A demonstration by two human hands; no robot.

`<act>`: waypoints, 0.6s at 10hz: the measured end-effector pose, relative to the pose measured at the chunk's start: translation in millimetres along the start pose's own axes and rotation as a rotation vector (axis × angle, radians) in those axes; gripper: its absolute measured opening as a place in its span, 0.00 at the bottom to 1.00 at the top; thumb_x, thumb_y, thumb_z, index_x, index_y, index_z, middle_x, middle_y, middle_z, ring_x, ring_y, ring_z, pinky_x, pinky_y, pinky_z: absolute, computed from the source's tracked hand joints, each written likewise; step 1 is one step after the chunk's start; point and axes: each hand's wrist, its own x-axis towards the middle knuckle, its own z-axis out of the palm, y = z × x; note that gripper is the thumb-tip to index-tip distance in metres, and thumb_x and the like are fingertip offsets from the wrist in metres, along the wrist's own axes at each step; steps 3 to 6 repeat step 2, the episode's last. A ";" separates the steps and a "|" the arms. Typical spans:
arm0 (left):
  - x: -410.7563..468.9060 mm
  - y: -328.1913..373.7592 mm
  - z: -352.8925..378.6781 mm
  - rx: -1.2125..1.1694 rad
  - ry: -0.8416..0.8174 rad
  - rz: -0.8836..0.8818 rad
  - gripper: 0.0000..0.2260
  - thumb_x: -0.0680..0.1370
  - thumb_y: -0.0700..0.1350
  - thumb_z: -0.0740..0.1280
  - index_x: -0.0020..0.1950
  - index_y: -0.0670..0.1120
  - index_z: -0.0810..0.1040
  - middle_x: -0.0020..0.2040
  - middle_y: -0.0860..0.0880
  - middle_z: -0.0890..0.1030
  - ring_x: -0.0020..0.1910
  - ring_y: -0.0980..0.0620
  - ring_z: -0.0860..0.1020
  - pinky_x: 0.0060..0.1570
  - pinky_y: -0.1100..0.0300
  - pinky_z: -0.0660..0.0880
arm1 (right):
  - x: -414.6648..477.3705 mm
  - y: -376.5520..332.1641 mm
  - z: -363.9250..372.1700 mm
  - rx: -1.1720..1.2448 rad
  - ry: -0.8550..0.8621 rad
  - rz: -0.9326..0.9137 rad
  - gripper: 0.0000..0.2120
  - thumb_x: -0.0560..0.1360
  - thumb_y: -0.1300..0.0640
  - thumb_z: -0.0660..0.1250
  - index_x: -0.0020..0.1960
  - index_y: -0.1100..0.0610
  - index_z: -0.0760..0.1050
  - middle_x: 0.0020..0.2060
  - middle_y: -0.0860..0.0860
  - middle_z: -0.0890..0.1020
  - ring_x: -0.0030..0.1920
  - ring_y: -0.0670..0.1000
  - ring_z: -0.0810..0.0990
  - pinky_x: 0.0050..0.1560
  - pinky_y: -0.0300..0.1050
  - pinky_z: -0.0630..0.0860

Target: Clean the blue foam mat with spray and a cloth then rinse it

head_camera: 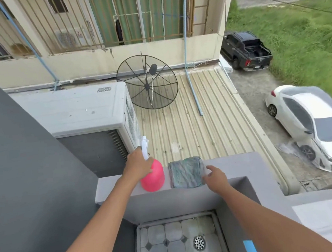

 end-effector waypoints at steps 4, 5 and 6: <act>-16.5 14.3 -18.5 0.151 0.027 -0.065 0.38 0.73 0.69 0.63 0.71 0.42 0.65 0.66 0.41 0.75 0.63 0.40 0.75 0.56 0.50 0.74 | -23.9 -33.3 -34.2 -0.098 -0.002 -0.231 0.28 0.85 0.50 0.61 0.82 0.55 0.60 0.76 0.57 0.70 0.73 0.58 0.71 0.69 0.48 0.68; -16.5 14.3 -18.5 0.151 0.027 -0.065 0.38 0.73 0.69 0.63 0.71 0.42 0.65 0.66 0.41 0.75 0.63 0.40 0.75 0.56 0.50 0.74 | -23.9 -33.3 -34.2 -0.098 -0.002 -0.231 0.28 0.85 0.50 0.61 0.82 0.55 0.60 0.76 0.57 0.70 0.73 0.58 0.71 0.69 0.48 0.68; -16.5 14.3 -18.5 0.151 0.027 -0.065 0.38 0.73 0.69 0.63 0.71 0.42 0.65 0.66 0.41 0.75 0.63 0.40 0.75 0.56 0.50 0.74 | -23.9 -33.3 -34.2 -0.098 -0.002 -0.231 0.28 0.85 0.50 0.61 0.82 0.55 0.60 0.76 0.57 0.70 0.73 0.58 0.71 0.69 0.48 0.68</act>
